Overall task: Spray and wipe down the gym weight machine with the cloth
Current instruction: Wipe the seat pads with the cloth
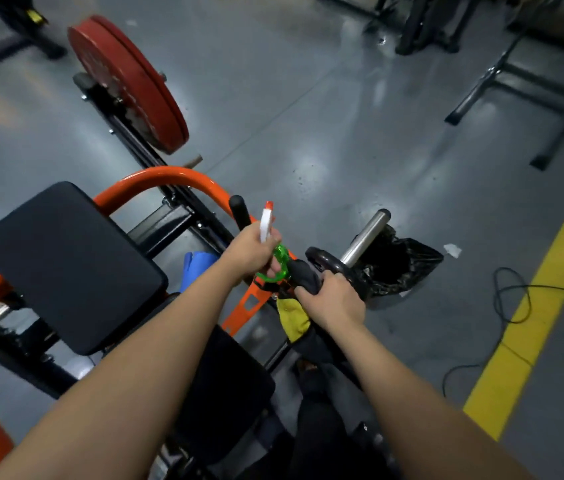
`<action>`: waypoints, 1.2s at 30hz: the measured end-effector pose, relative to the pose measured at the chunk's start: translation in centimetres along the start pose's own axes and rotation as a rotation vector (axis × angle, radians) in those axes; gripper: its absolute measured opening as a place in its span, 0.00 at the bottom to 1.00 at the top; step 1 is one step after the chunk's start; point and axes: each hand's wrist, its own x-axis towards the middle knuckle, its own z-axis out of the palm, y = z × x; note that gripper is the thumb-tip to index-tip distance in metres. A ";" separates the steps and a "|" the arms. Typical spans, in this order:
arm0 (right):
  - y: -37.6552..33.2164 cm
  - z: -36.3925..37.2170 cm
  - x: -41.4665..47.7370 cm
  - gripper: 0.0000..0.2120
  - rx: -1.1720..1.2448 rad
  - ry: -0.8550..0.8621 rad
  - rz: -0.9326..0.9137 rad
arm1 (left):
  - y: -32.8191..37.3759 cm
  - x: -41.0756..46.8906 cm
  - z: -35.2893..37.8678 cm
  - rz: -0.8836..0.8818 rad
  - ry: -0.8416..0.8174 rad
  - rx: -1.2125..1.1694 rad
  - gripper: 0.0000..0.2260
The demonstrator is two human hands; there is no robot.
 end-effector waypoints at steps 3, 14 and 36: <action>0.5 0.1 0.4 0.24 0.008 -0.005 -0.006 | -0.7 1.4 -0.1 -0.025 0.024 -0.019 0.09; -0.8 1.9 0.2 0.21 0.014 -0.029 -0.039 | -2.6 2.7 -2.0 -0.007 0.210 0.544 0.24; -14.2 28.0 -0.4 0.21 -0.145 0.081 -0.775 | -37.8 -11.6 -14.2 -0.685 0.966 -0.046 0.19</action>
